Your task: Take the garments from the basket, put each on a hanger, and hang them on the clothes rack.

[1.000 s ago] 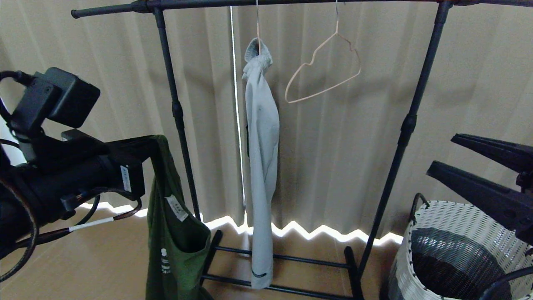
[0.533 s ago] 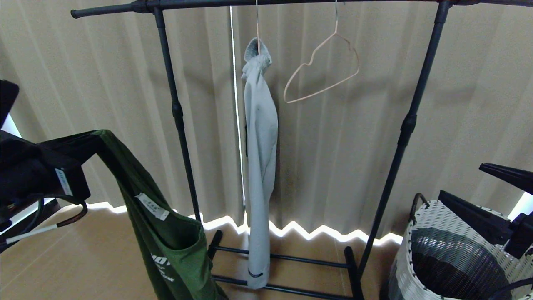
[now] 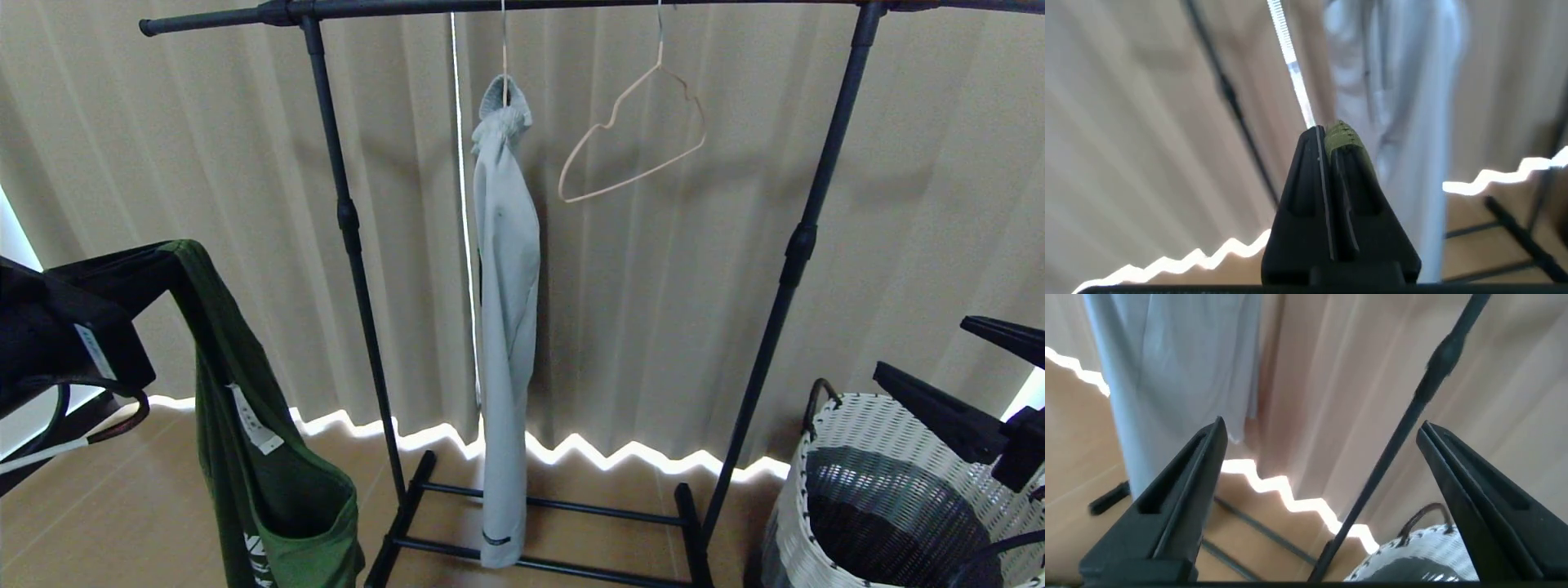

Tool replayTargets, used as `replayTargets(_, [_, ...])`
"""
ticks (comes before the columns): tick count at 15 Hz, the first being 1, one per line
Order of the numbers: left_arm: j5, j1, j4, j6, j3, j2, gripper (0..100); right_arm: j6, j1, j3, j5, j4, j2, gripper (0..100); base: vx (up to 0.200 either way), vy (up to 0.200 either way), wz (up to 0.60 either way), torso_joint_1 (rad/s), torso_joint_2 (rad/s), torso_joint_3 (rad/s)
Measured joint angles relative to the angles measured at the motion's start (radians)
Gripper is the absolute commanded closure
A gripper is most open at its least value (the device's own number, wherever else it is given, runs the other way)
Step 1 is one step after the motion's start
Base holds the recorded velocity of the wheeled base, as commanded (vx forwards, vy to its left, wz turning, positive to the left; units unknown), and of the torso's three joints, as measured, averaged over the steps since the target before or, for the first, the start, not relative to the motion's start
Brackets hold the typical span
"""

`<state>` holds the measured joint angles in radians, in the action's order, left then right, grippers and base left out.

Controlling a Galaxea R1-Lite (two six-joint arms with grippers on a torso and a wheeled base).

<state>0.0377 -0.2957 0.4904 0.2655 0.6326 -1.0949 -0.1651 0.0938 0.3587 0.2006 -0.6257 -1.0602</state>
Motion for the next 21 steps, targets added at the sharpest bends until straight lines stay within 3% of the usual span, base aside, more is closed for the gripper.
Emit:
replayTargets(4, [-0.091,-0.003,0.002,-0.003,0.021,-0.029,100,0.0,-0.072,-0.003,0.002,-0.074,-0.047,0,0.0,0.0,0.0,0.0,0.0,0.0])
replayTargets(15, [-0.093,-0.006,0.003,0.0,-0.006,-0.055,100,0.001,-0.082,-0.029,0.004,-0.079,-0.074,0,0.0,0.0,0.0,0.002,-0.01,-0.002])
replayTargets(21, [-0.093,-0.007,-0.001,0.003,-0.018,-0.056,100,0.002,-0.082,-0.033,0.005,-0.079,-0.086,0,0.0,0.0,0.0,0.157,-0.28,-0.222])
